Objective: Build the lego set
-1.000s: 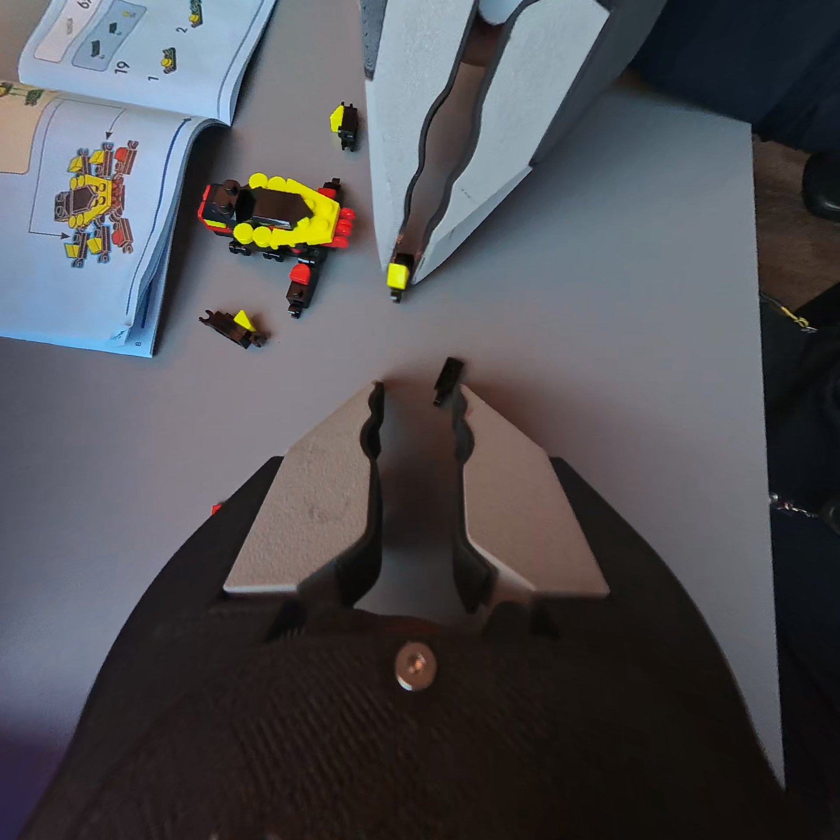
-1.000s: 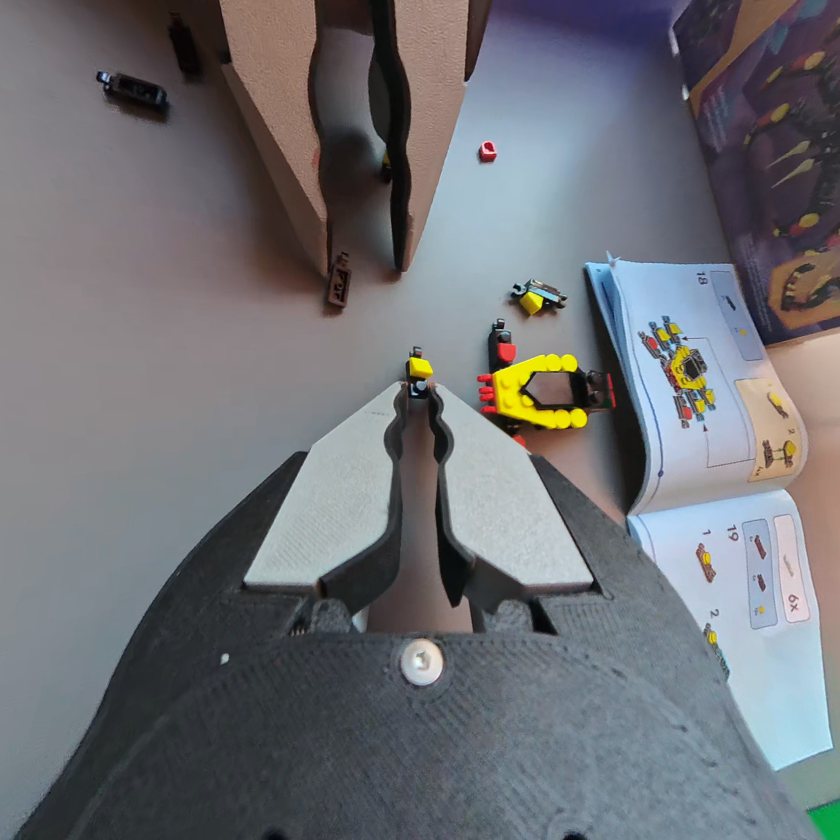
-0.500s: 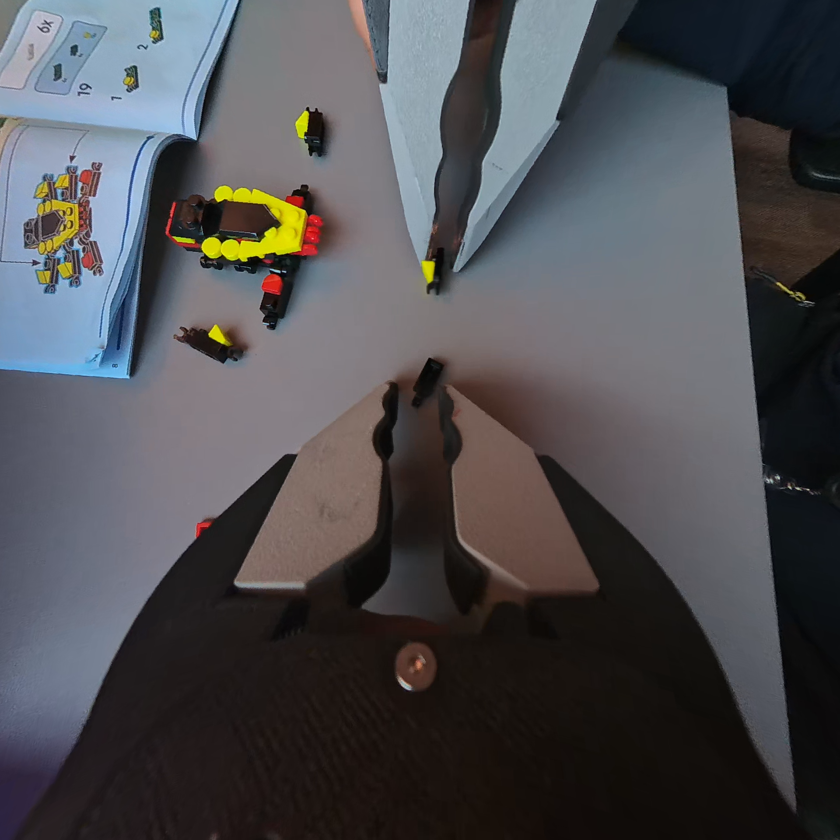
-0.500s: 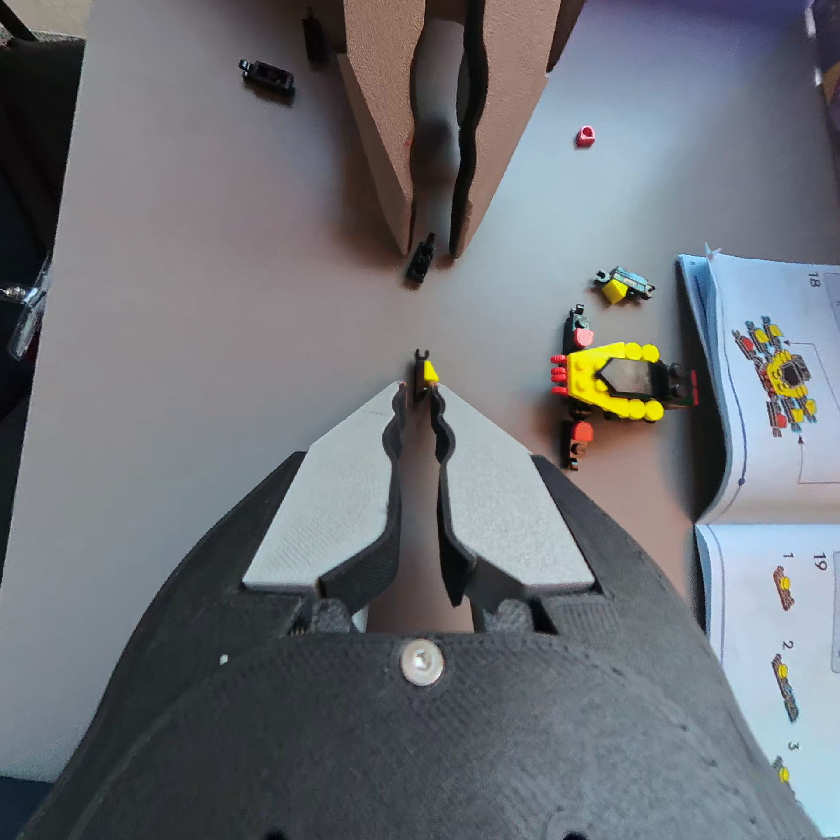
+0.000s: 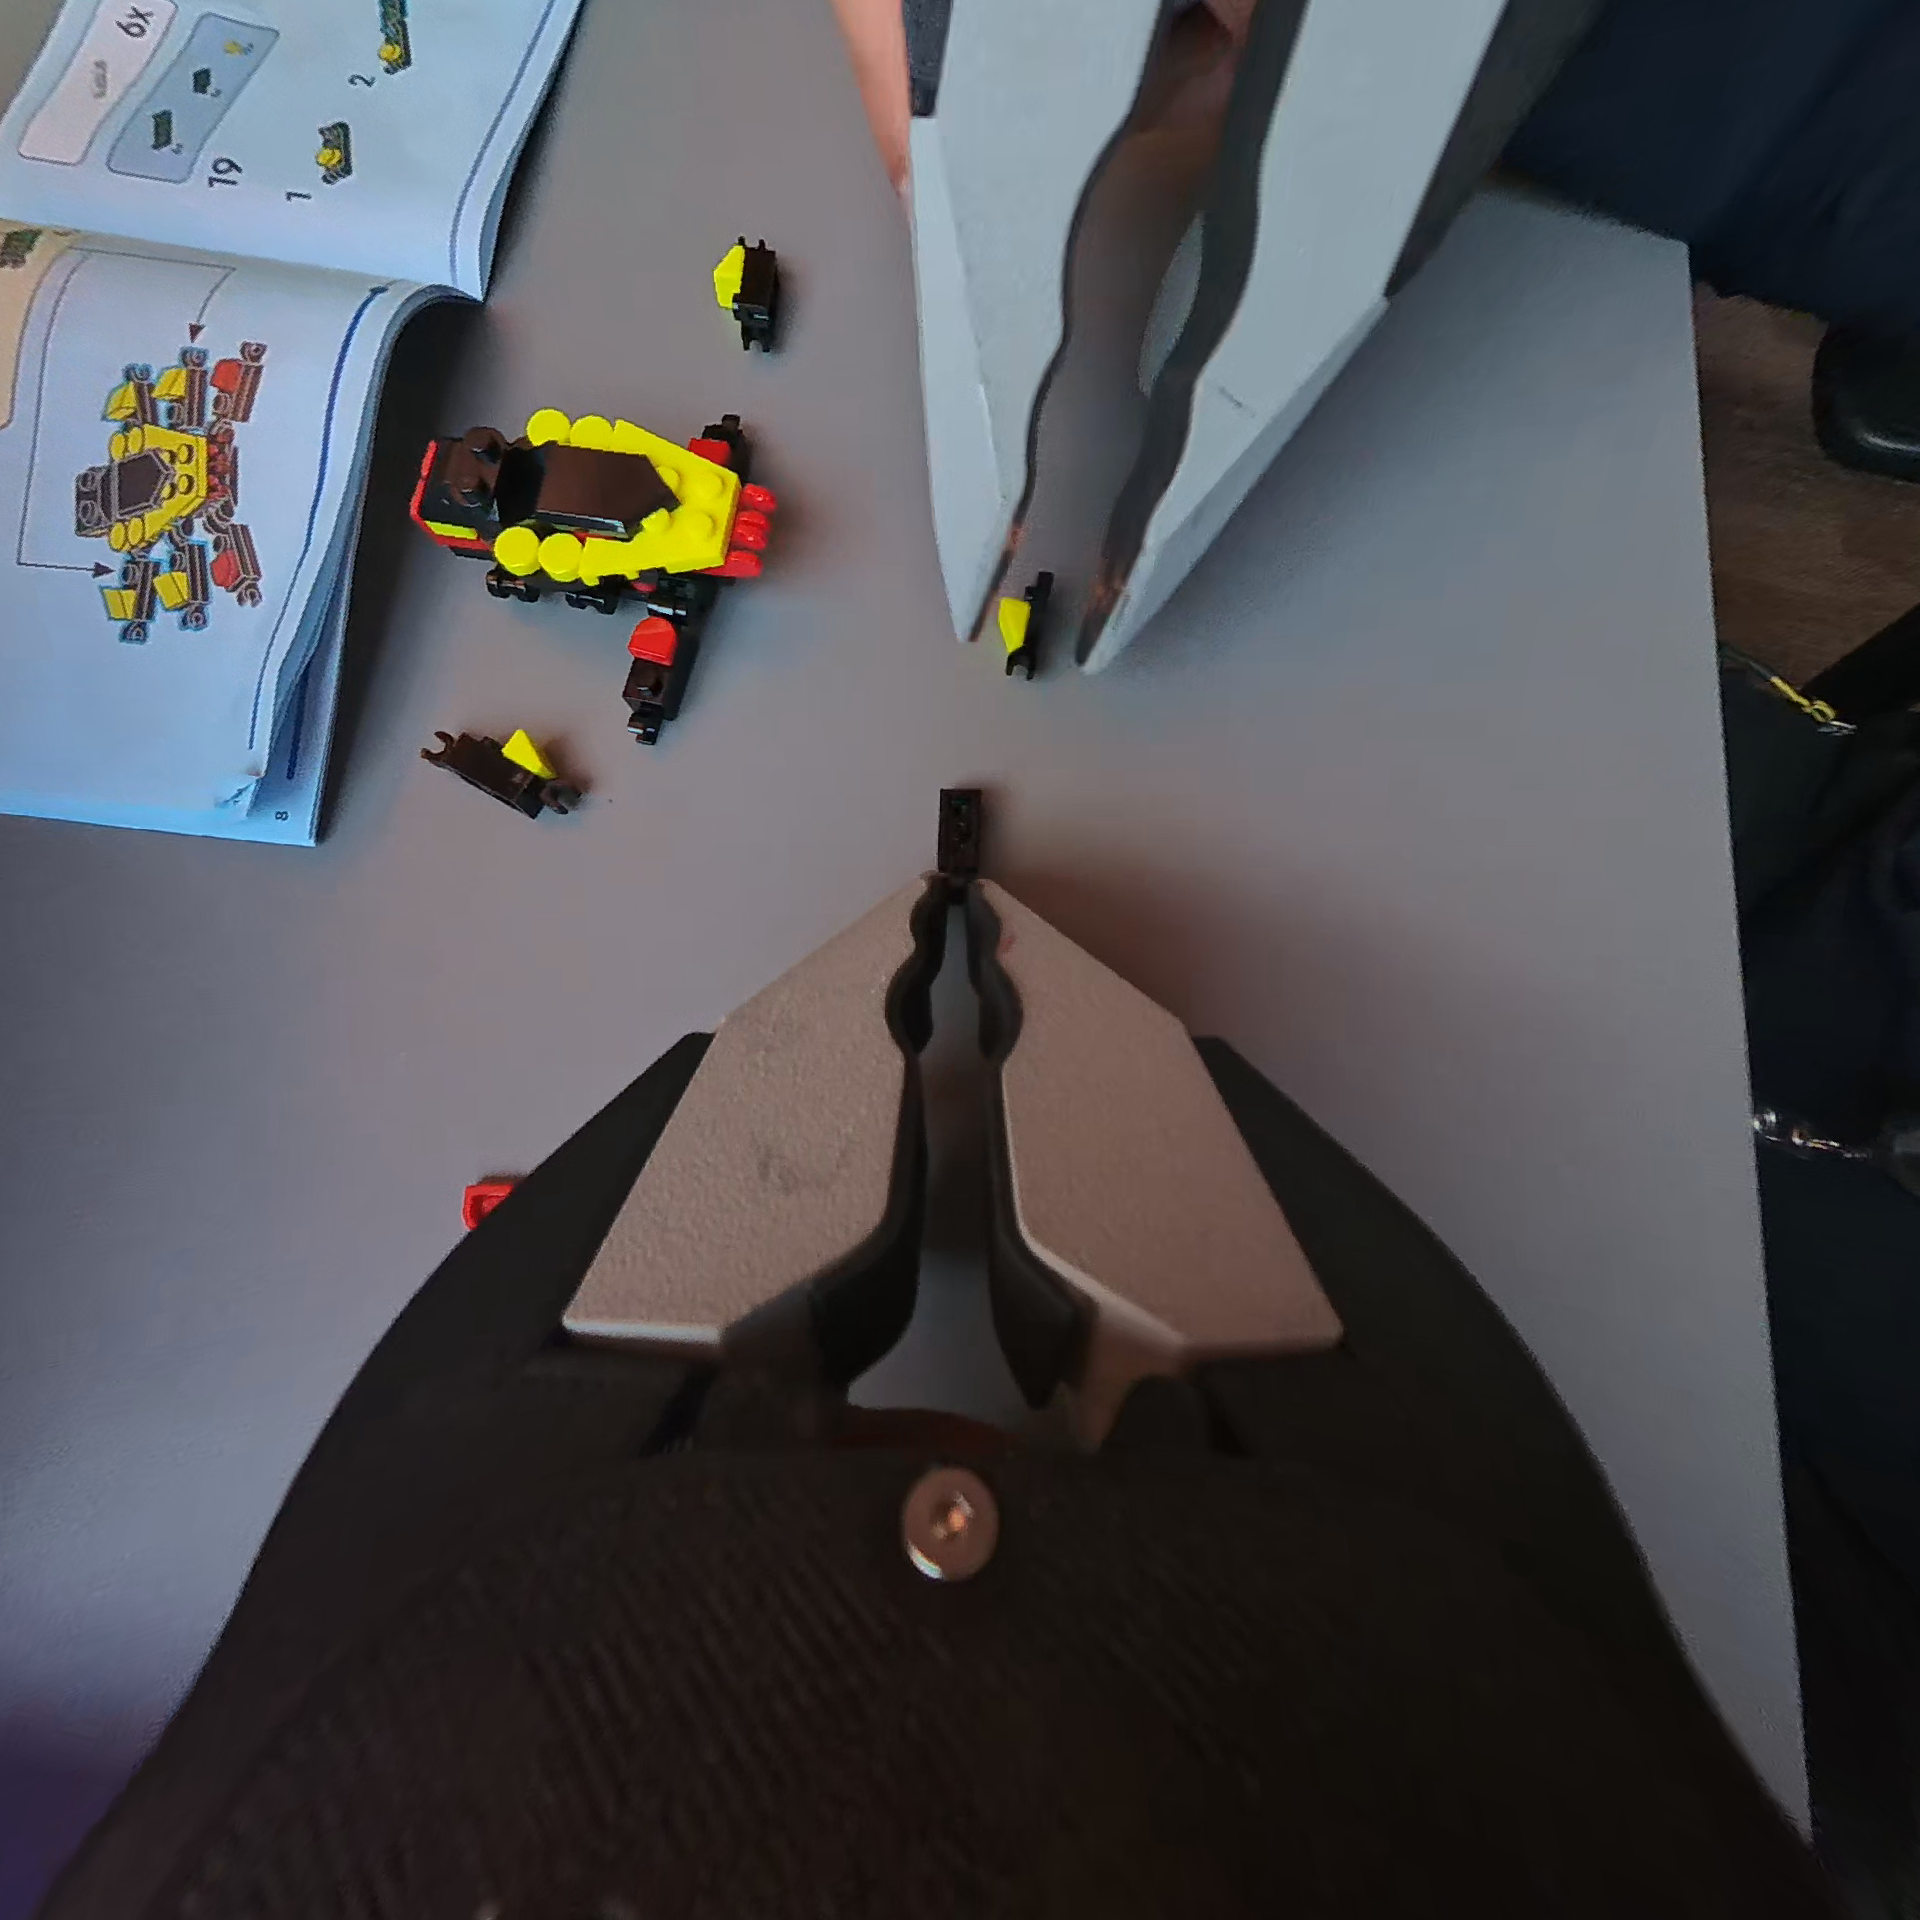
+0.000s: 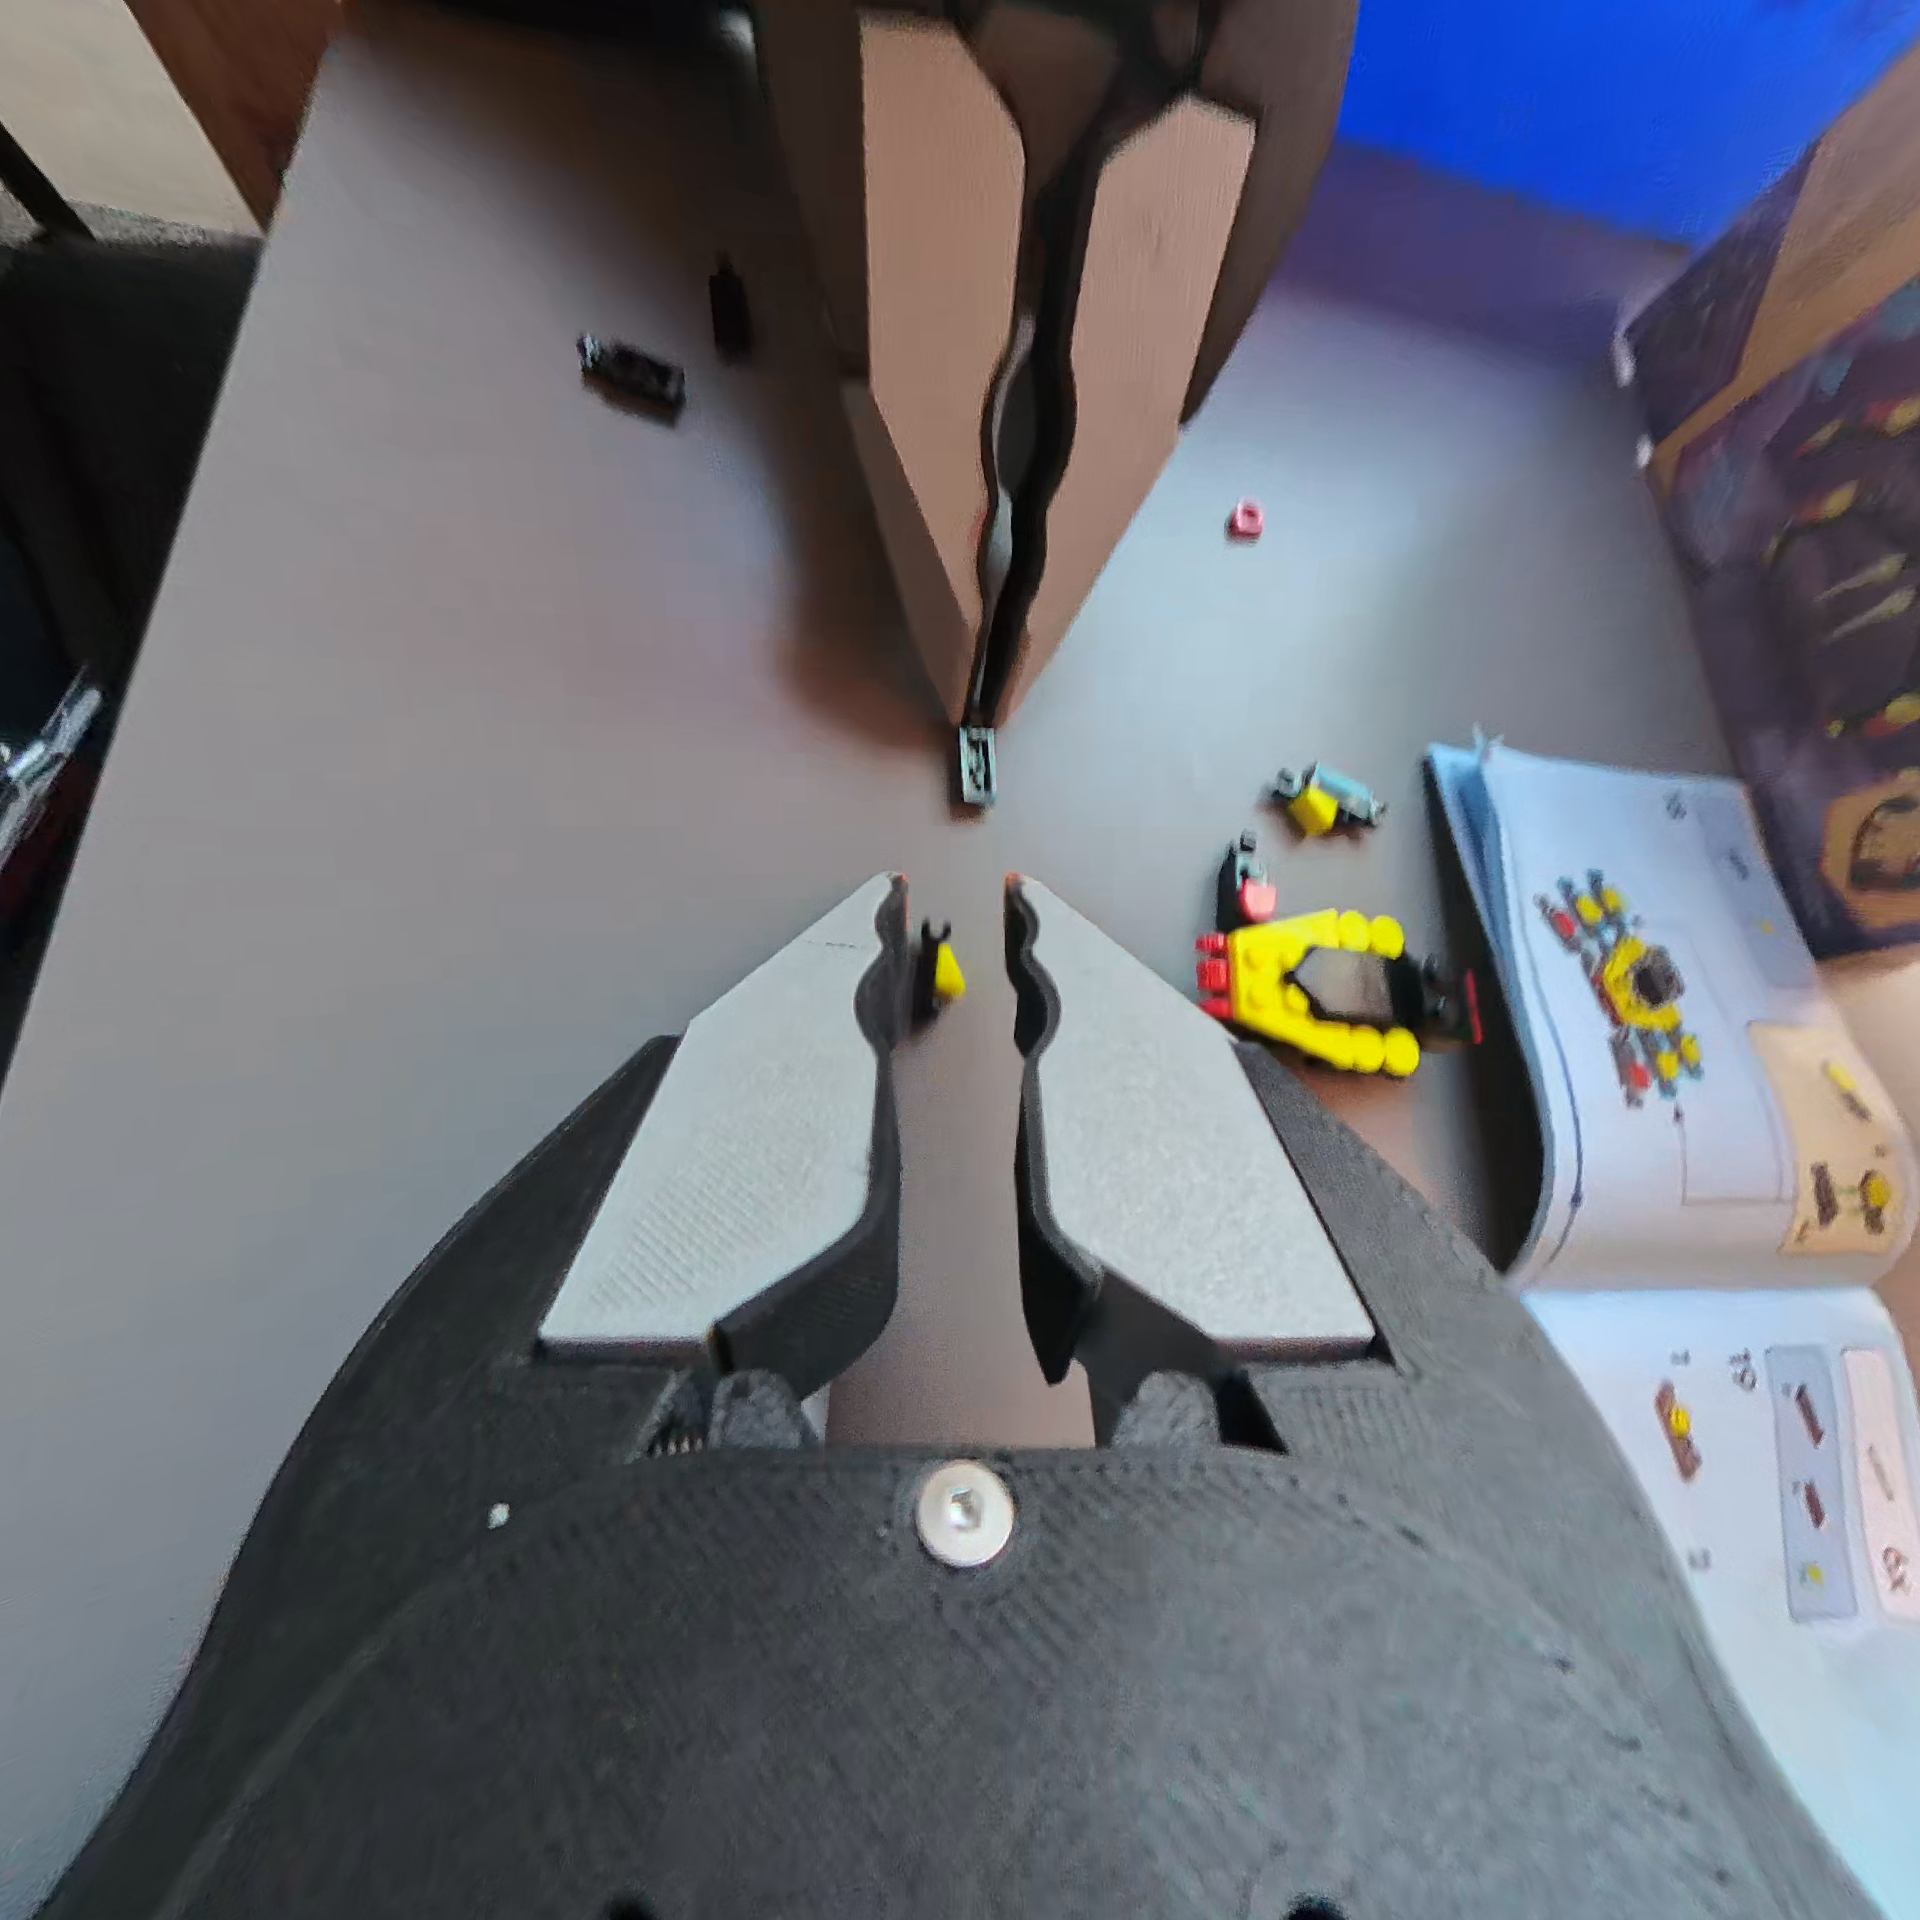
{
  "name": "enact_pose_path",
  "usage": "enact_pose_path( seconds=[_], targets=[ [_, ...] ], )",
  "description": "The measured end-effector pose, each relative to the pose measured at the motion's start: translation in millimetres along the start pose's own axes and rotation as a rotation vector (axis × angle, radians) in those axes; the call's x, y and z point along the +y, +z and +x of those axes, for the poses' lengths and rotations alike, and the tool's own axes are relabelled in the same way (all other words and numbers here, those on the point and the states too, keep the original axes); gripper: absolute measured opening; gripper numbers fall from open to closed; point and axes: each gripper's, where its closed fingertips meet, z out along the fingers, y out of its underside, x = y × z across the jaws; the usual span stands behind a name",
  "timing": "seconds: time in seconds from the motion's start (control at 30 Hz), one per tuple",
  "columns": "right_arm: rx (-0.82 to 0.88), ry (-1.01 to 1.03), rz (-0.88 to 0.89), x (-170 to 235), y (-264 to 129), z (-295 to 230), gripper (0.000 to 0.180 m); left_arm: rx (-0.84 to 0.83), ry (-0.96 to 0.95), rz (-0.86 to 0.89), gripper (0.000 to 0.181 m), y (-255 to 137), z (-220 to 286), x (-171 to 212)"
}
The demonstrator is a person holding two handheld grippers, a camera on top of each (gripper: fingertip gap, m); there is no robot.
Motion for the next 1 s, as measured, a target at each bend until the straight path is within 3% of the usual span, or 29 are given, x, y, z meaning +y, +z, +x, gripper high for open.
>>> enact_pose_path(
  seconds=[0.03,0.23,0.33,0.43,0.53,0.8,1.0],
  targets=[
    [0.006,-0.016,0.014,-5,3,-1,0.017,0.002,-0.006,0.001,0.0,0,0,0],
    [0.108,-0.134,0.027,-18,17,3,0.017,0.128,-0.108,0.082,0.0,-6,12,-12],
    [0.121,-0.18,0.065,-24,11,1,0.0,0.142,-0.143,0.112,0.0,-9,10,-16],
    [0.144,-0.162,0.075,-24,6,7,0.0,0.175,-0.156,0.148,0.0,-12,14,-22],
    [0.122,-0.184,0.114,-29,1,1,0.017,0.163,-0.157,0.152,0.0,-14,11,-23],
    [0.175,-0.253,0.071,-27,8,1,0.001,0.194,-0.205,0.181,0.0,-16,11,-26],
    [0.196,-0.248,0.128,-34,-1,4,0.011,0.212,-0.259,0.243,0.0,-24,7,-35]
  ],
)
